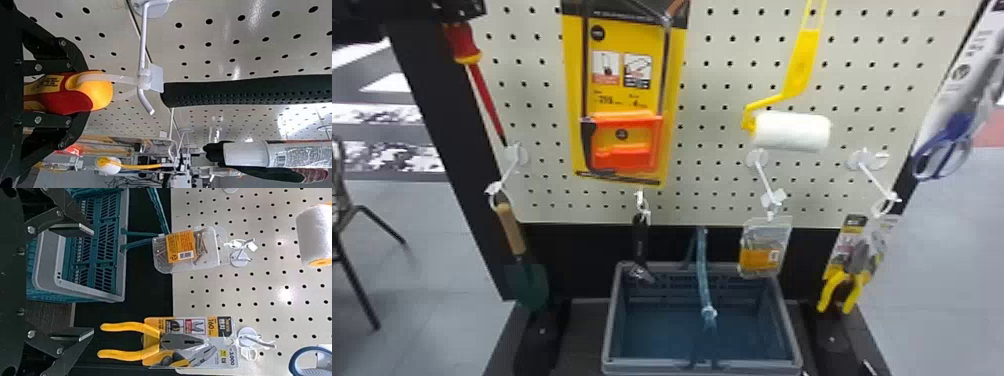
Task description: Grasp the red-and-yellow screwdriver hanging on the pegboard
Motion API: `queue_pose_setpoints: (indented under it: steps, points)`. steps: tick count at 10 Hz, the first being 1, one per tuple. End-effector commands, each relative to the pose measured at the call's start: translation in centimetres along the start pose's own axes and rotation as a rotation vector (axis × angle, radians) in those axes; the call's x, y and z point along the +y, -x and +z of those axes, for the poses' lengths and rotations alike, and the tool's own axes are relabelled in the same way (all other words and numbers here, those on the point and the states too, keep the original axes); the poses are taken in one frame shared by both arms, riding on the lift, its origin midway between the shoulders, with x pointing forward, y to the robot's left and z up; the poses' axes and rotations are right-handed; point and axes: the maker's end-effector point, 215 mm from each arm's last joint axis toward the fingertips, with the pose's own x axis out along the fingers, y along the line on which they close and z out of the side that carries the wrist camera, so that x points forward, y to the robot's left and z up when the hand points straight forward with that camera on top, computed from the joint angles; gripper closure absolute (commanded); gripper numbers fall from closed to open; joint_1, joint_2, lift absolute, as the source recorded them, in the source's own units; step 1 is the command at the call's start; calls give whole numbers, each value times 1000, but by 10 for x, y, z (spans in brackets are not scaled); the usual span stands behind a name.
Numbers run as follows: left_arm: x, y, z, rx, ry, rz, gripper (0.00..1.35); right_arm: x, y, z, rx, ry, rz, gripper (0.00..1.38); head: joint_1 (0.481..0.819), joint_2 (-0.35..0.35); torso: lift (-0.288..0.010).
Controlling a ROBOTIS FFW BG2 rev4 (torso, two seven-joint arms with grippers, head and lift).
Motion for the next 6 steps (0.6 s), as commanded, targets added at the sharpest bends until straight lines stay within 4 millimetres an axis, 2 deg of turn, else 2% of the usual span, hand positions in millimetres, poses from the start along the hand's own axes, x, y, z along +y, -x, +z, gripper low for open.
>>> queue_pose_setpoints:
  steps: [1, 6]
  points:
    - [1, 0, -1, 1, 2, 1, 1116, 0, 0, 1, -1, 0, 0, 386, 549, 0, -100]
    - [0, -1, -1, 2, 5, -4, 1116, 0, 0, 1, -1, 0, 0, 386, 549, 0, -100]
